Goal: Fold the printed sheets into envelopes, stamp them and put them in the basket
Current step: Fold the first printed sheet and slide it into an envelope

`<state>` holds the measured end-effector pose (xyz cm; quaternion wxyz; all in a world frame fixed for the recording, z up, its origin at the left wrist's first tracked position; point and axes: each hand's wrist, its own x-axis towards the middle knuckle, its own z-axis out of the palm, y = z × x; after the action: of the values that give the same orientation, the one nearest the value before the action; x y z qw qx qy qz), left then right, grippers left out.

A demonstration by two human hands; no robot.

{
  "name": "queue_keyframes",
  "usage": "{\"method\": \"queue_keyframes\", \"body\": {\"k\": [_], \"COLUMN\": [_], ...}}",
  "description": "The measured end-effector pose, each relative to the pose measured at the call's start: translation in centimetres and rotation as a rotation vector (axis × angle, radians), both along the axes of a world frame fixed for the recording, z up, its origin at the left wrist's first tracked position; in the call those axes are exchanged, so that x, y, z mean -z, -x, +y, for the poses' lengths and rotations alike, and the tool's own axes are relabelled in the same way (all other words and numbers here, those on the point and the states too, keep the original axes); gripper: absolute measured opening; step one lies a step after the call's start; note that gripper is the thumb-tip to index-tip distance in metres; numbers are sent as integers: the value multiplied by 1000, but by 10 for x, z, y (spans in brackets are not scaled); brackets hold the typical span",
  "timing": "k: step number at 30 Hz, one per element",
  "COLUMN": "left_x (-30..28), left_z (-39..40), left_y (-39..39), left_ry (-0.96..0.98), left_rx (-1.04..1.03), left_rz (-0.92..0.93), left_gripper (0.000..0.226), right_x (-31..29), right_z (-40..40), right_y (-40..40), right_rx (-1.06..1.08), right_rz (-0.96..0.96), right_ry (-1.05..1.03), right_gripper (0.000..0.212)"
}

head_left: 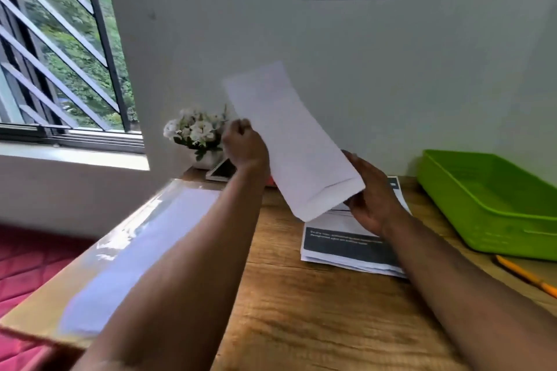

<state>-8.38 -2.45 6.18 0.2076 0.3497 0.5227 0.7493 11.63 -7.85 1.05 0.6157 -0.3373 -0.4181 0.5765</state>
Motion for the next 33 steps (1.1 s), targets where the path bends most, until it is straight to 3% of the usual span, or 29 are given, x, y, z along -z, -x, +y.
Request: {"method": "queue_keyframes", "body": {"k": [2,5,10,12,15,20,26,30,33], "left_x": [28,62,86,87,88,90,82,80,82], "left_z": [12,13,17,19,21,25,8,0,5], "left_y": [-5,-11,-21,-21,-18,-21,-30,-36,-29], "left_ry": [40,71,159,94,52,-17,-31,23,24], "left_rx": [-18,32,514,527,459,509,730,795,722], "left_rz": [-165,-325,-589,-620,-625,-653,-646,-665,-729], "left_gripper": [24,25,33,15,11,25,41,44,45], "right_x": [2,15,33,34,36,34,31,27,24], "right_z": [3,12,21,22,21,20,20,18,17], "right_y": [-8,-9,0,-1,-2,2,-1,-5,-10], "right_rx": [0,2,-9,-80,-170,34,235,206,51], "right_rz": [34,-140,-276,-246,-239,-173,-171,-94,-12], "right_ry": [49,8,-55,-21,42,70,82,103,126], "right_gripper": [34,47,57,66,83,56,45,40,40]}}
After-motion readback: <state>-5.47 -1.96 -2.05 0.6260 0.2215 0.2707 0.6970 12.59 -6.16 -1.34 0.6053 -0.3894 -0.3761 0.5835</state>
